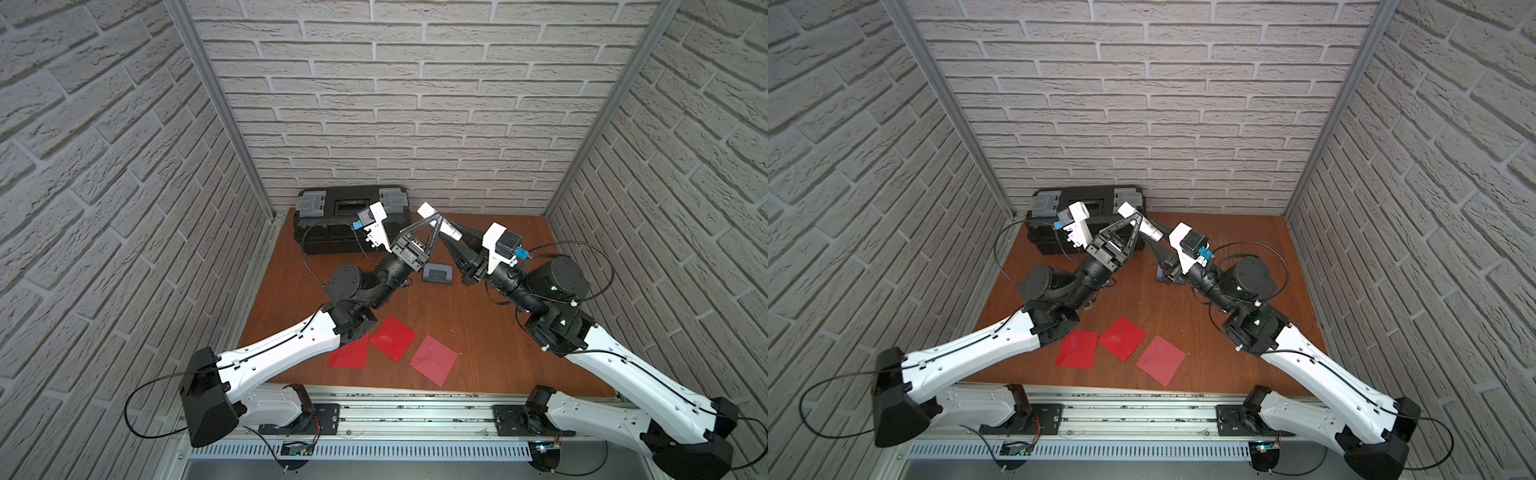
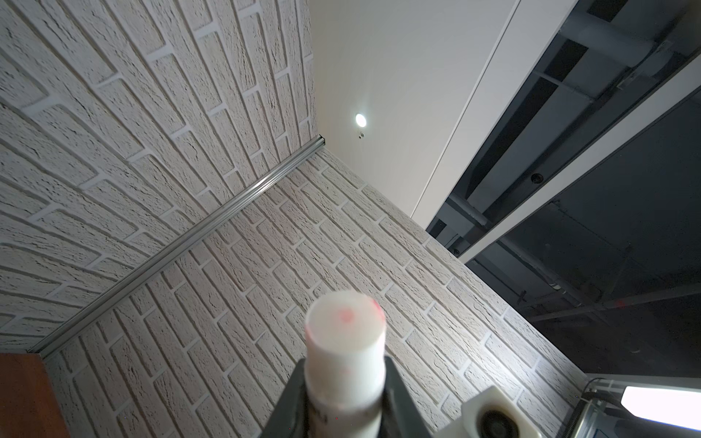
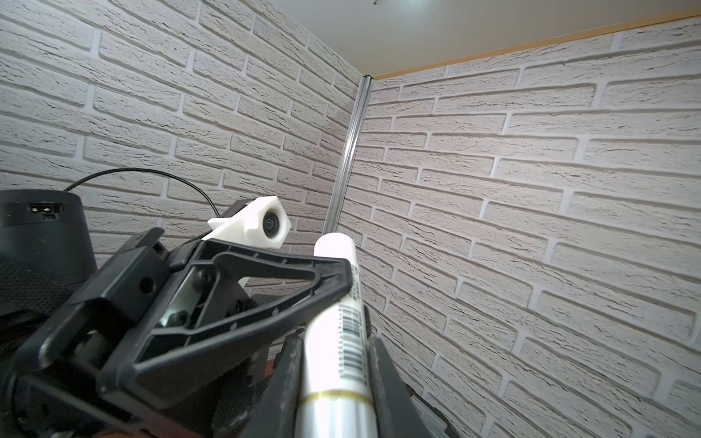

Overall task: Seal the envelope with a glue stick
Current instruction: Screw the glue stick.

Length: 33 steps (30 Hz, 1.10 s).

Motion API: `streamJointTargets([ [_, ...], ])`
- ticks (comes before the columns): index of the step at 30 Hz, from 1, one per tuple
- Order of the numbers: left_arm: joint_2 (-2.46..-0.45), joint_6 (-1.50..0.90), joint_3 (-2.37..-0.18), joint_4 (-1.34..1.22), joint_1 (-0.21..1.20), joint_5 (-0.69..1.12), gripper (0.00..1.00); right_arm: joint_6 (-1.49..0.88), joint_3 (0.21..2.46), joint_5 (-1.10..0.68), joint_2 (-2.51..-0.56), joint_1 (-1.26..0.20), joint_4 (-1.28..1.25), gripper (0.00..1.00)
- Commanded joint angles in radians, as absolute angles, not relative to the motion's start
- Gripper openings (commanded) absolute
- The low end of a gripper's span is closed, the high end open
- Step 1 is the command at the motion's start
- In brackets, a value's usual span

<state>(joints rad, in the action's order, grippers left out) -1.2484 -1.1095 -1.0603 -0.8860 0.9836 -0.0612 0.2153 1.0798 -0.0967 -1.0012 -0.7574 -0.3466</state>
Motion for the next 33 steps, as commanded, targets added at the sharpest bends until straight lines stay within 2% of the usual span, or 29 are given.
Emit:
streamJointTargets([
  [1, -1.212, -1.084, -1.053, -0.862, 0.983, -0.055, 0.42, 0.19, 1.076, -0.066, -0.969, -0.765, -0.405, 0.1],
  [3, -1.188, -1.068, -1.044, -0.806, 0.98, -0.058, 0.48, 0.182, 1.059, -0.05, -0.951, -0.764, -0.416, 0.09],
  [5, -1.15, -1.055, -1.036, -0.704, 0.969, -0.067, 0.5, 0.175, 1.044, -0.037, -0.93, -0.764, -0.409, 0.07],
  [8, -1.092, -1.011, -1.034, -0.523, 0.951, -0.079, 0.51, 0.165, 1.023, -0.011, -0.897, -0.764, -0.372, 0.05],
  [13, -1.004, -0.88, -1.097, -0.06, 0.93, -0.159, 0.51, 0.137, 0.967, 0.04, -0.825, -0.764, -0.298, 0.03],
  [20, -0.991, -0.769, -1.162, 0.462, 0.859, -0.273, 0.52, 0.077, 0.879, 0.076, -0.735, -0.764, -0.217, 0.03],
  [28, -1.02, -0.769, -1.045, 0.657, 0.724, -0.278, 0.53, 0.026, 0.816, 0.095, -0.68, -0.764, -0.163, 0.03],
  [33, -1.089, -0.781, -0.974, 0.742, 0.631, -0.296, 0.59, 0.001, 0.801, 0.095, -0.666, -0.764, -0.134, 0.03],
])
